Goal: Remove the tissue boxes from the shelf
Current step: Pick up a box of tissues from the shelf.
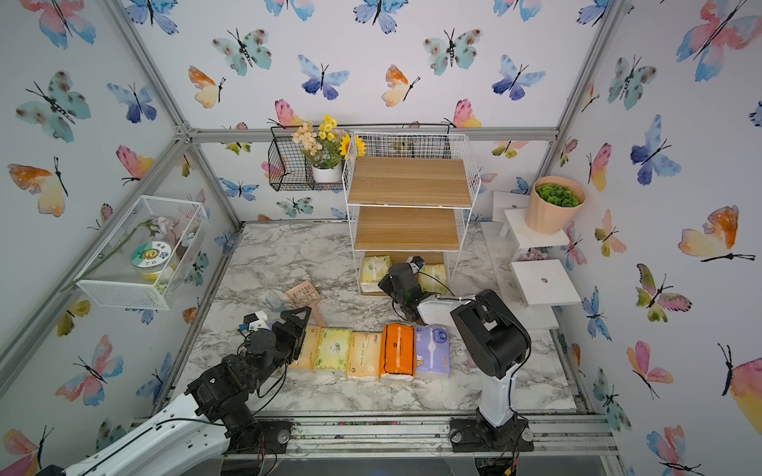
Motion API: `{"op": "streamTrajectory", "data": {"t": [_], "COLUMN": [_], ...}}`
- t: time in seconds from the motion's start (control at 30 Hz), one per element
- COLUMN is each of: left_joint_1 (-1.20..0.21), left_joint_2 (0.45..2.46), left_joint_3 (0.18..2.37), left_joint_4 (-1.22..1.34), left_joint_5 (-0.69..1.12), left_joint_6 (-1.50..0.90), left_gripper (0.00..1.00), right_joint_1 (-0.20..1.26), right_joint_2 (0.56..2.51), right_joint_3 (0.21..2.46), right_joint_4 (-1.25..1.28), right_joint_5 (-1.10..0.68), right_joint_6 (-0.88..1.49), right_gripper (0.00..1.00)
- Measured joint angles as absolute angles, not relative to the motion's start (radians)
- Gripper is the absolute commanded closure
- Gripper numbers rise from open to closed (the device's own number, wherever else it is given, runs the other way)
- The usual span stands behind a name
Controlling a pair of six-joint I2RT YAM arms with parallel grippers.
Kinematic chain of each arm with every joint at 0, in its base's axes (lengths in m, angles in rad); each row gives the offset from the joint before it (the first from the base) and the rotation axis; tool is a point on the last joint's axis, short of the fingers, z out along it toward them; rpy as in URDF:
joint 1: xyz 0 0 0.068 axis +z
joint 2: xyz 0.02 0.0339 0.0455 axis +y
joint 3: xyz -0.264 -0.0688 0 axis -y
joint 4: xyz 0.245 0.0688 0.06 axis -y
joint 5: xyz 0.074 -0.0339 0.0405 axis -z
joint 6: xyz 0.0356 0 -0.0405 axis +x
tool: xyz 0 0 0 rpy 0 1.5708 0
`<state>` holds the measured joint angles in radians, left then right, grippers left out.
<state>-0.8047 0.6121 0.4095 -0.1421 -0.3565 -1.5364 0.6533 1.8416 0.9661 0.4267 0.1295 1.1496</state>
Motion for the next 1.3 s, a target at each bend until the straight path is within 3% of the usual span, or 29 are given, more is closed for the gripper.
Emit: {"op": "streamTrajectory", "data": {"t": [0.77,1.0,1.3], "left_joint_1": [-0.752,-0.738,-0.734], "left_joint_2": [0.784,0.860,1.032], "left_joint_3": [0.413,0.419,0.464], "left_joint_4": [0.073,0.225,0.471], "left_joint_5": [-0.240,-0.117,0.055], "left_joint_6": [-1.604,-1.589,-1.544], "left_gripper": [0.08,0.00,0.01], "right_joint_1": [0.653,0.653,0.653], "right_joint_2": [1.388,1.222,1.118], "right_joint_3": [0.786,0.778,0.779], "right_joint_4": [0.178,0.057,-0.014], "right_joint_5": [0.014,-0.032,-0.108], "right_joint_6": [1.235,1.257,1.277], "right_gripper": [0.97,0.97,0.97]}}
